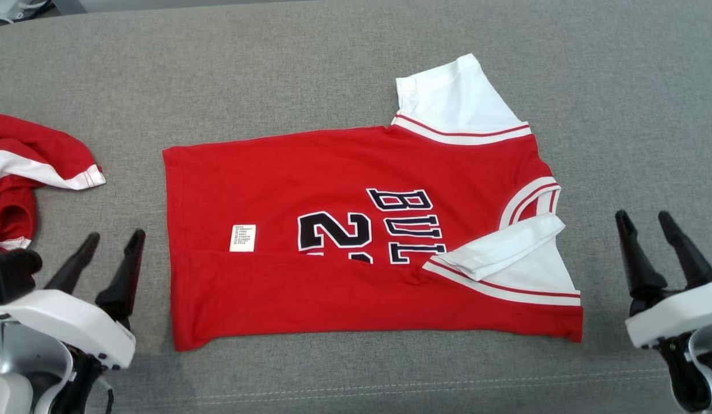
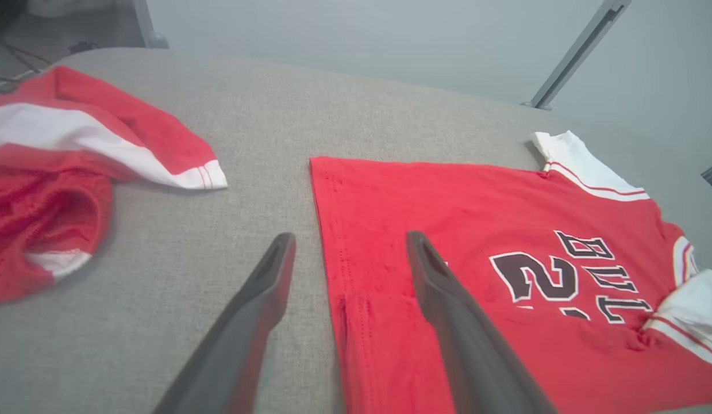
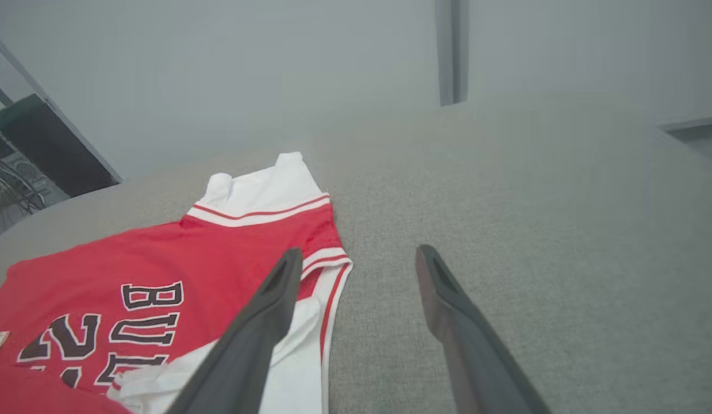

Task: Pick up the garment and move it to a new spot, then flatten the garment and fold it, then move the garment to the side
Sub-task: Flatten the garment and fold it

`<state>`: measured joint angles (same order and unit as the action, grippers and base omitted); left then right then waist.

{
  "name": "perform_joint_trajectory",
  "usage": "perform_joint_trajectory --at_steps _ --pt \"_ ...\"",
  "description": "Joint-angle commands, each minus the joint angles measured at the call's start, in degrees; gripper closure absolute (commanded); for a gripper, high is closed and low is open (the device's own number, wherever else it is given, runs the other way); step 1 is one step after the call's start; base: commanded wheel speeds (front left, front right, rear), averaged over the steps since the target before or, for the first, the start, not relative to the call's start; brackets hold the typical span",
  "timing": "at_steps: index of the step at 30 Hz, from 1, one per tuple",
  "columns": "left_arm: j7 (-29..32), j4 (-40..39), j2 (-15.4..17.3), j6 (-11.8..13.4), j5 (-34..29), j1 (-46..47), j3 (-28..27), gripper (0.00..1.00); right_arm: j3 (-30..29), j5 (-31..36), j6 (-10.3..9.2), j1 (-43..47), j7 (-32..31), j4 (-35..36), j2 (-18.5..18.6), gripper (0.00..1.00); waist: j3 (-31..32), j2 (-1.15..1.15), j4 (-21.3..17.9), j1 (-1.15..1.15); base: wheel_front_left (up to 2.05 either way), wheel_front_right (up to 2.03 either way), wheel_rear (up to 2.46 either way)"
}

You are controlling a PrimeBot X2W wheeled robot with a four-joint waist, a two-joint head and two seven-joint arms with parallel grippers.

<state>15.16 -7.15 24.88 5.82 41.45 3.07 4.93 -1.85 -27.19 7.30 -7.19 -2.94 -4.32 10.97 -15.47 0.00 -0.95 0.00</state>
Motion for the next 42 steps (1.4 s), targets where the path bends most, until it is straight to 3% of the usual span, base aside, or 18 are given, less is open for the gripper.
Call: perform_joint_trajectory --at_steps 1,9,23,33,42 --pt "-0.88 -1.65 2.26 0.66 -1.24 3.63 -2.64 0.0 0.68 0.75 0.19 -2.37 0.9 1.67 1.34 0.0 -0.16 0.0 -0.02 0.0 0.0 0.0 0.0" --pt "-4.18 -0.27 2.55 2.19 -6.66 12.03 -1.18 0.0 2.23 4.94 0.19 -13.55 2.86 -1.22 4.38 0.0 -1.89 0.0 -0.28 0.0 0.0 0.0 0.0" --pt "-0.66 6.67 1.58 -1.88 -6.5 25.18 4.53 0.0 7.92 1.13 0.19 -32.17 -0.57 -12.44 11.13 0.0 -7.48 0.0 3.14 0.0 0.0 0.0 0.0" --pt "3.99 15.76 -0.82 -6.53 -3.25 34.05 8.46 0.0 19.79 -5.15 0.19 -47.52 -11.68 -20.17 18.52 0.0 -13.43 0.0 6.85 0.0 0.0 0.0 0.0" --pt "5.6 25.42 -3.11 -9.75 -1.11 40.95 10.47 0.0 31.56 -10.79 0.19 -56.98 -17.27 -25.13 20.76 0.0 -17.11 0.0 9.05 0.0 0.0 0.0 0.0"
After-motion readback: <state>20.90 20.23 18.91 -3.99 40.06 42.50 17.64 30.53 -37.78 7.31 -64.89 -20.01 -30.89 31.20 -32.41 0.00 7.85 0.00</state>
